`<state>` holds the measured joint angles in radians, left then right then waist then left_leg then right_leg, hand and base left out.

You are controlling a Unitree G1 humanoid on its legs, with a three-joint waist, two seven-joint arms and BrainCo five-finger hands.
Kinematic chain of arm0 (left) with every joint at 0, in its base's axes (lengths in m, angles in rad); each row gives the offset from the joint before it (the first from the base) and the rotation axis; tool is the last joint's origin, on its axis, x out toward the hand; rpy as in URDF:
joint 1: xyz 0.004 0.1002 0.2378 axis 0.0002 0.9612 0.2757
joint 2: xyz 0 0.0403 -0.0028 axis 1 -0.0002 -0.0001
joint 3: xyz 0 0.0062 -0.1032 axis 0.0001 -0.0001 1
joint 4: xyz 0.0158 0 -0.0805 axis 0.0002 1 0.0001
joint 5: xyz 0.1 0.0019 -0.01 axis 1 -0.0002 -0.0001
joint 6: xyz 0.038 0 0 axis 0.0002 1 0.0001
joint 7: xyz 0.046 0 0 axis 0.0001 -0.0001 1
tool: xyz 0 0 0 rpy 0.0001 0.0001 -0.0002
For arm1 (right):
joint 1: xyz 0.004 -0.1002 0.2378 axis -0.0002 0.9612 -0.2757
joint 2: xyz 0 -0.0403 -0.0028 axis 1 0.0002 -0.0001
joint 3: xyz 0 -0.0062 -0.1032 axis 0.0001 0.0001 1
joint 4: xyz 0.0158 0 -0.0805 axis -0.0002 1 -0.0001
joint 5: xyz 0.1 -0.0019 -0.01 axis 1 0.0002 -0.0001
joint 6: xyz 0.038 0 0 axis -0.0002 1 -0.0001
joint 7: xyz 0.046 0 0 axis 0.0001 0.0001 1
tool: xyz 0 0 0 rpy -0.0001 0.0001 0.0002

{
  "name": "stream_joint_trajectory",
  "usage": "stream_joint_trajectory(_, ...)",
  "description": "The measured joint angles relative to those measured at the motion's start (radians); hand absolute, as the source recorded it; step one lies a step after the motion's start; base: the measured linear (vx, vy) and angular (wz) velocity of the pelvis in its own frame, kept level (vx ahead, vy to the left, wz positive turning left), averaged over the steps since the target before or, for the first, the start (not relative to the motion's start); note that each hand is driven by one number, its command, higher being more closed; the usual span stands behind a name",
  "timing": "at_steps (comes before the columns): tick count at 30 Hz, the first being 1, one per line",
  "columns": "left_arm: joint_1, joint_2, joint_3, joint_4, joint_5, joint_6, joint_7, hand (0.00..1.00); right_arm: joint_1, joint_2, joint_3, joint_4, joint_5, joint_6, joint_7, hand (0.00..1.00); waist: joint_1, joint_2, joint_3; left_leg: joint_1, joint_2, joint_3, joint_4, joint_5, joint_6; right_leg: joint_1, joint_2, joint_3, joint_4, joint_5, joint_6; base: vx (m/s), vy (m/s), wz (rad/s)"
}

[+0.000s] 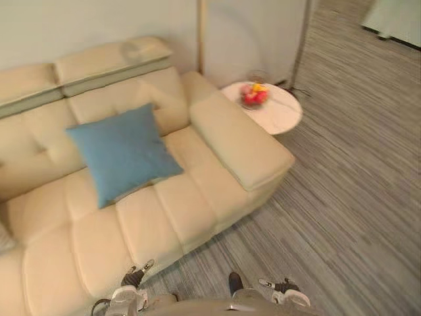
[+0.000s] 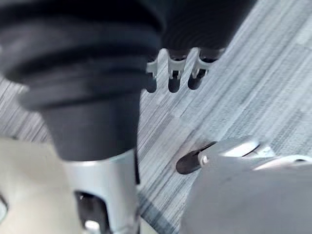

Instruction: Pick up cushions and gather them together orderly.

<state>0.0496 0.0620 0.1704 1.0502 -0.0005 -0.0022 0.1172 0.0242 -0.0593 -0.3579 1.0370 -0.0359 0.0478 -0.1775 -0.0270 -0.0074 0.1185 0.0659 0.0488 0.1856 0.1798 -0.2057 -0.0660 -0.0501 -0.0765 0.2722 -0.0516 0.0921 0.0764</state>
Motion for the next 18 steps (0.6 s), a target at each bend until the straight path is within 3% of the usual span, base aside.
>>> stream_joint_trajectory(3,0.002,0.007,0.006,0.005,0.002,0.000,0.000,0.00,-0.008,-0.002,0.041,-0.002,-0.001,0.001,0.000,0.00,-0.005,-0.020,-0.003,0.009,0.003,0.176,-0.013,-0.016,0.001,-0.072,0.010,0.061,-0.010,0.049,-0.051,-0.02,0.070,-1.66)
stream_joint_trajectory(4,0.000,0.007,0.007,0.009,0.002,0.000,0.000,0.00,-0.010,-0.003,0.042,-0.002,-0.002,0.001,0.000,0.00,-0.008,-0.014,0.001,0.024,0.010,0.227,-0.012,-0.014,0.009,-0.092,0.017,0.037,-0.011,0.093,-0.042,0.05,0.031,-1.76)
stream_joint_trajectory(6,0.000,0.008,0.007,0.022,0.002,0.000,0.000,0.00,-0.017,-0.007,0.046,-0.001,-0.003,0.001,0.000,0.00,-0.007,-0.005,0.006,0.047,0.027,0.290,-0.008,-0.015,0.009,-0.106,0.040,-0.106,-0.011,0.158,-0.061,0.11,-0.035,-1.44)
stream_joint_trajectory(7,0.000,0.008,0.006,0.022,0.002,0.000,0.000,0.00,-0.022,-0.011,0.082,0.000,-0.006,0.000,0.000,0.00,-0.006,-0.002,0.007,0.050,0.043,0.310,0.005,-0.015,0.010,-0.125,0.063,-0.267,-0.001,0.178,-0.117,0.09,-0.127,-1.53)
stream_joint_trajectory(8,-0.005,0.011,0.006,0.022,0.003,0.000,0.000,0.00,-0.038,-0.014,0.089,-0.004,-0.009,-0.001,0.001,0.00,-0.008,0.008,0.012,0.061,0.049,0.324,0.000,-0.015,0.010,-0.129,0.059,-0.413,0.017,0.091,-0.190,0.06,-0.121,-1.44)
stream_joint_trajectory(9,-0.010,0.003,0.003,0.021,0.003,0.000,-0.001,0.00,-0.044,-0.020,0.089,-0.004,-0.009,-0.001,0.002,0.00,-0.010,0.027,0.020,0.076,0.060,0.346,-0.013,-0.016,0.010,-0.131,0.046,-0.499,0.045,0.044,-0.191,0.06,-0.087,-0.95)
stream_joint_trajectory(10,-0.018,-0.008,-0.008,0.020,0.003,0.000,-0.001,0.00,-0.053,-0.040,0.089,-0.005,-0.010,-0.001,0.001,0.00,-0.009,0.056,0.033,0.108,0.073,0.374,-0.032,-0.016,0.009,-0.139,0.019,-0.651,0.110,-0.016,-0.200,0.08,-0.020,-0.88)
stream_joint_trajectory(11,-0.017,-0.008,-0.019,0.019,0.003,0.000,-0.001,0.00,-0.052,-0.051,0.091,-0.004,-0.010,-0.001,0.001,0.00,-0.008,0.061,0.035,0.131,0.073,0.405,-0.041,-0.022,-0.003,-0.144,-0.019,-0.788,0.177,-0.045,-0.204,0.13,-0.051,-0.89)
stream_joint_trajectory(12,-0.015,-0.007,-0.018,0.021,0.003,0.000,-0.001,0.00,-0.051,-0.053,0.094,-0.004,-0.010,-0.002,0.001,0.00,-0.006,0.066,0.036,0.138,0.074,0.418,-0.045,-0.024,-0.011,-0.144,-0.032,-0.834,0.197,-0.045,-0.203,0.09,-0.101,-0.96)
stream_joint_trajectory(13,-0.011,-0.007,-0.020,0.021,0.003,0.000,-0.001,0.00,-0.058,-0.060,0.111,-0.004,-0.010,-0.003,0.001,0.00,-0.003,0.064,0.033,0.150,0.082,0.427,-0.054,-0.022,-0.021,-0.147,-0.030,-0.864,0.215,-0.059,-0.177,0.12,-0.168,-0.77)
stream_joint_trajectory(14,-0.012,-0.009,-0.031,0.021,0.003,0.000,-0.001,0.00,-0.061,-0.060,0.111,-0.004,-0.010,-0.004,0.000,0.00,-0.007,0.072,0.033,0.153,0.088,0.426,-0.064,-0.021,-0.022,-0.159,-0.011,-0.839,0.213,-0.060,-0.163,0.10,-0.172,-0.74)
stream_joint_trajectory(18,-0.019,-0.026,-0.057,0.023,0.005,0.001,-0.004,0.00,-0.066,-0.067,0.101,-0.004,-0.010,-0.004,-0.002,0.00,-0.005,0.086,0.037,0.176,0.106,0.430,-0.056,0.011,-0.034,-0.179,0.027,-0.788,0.228,-0.089,-0.164,0.10,-0.142,-0.57)
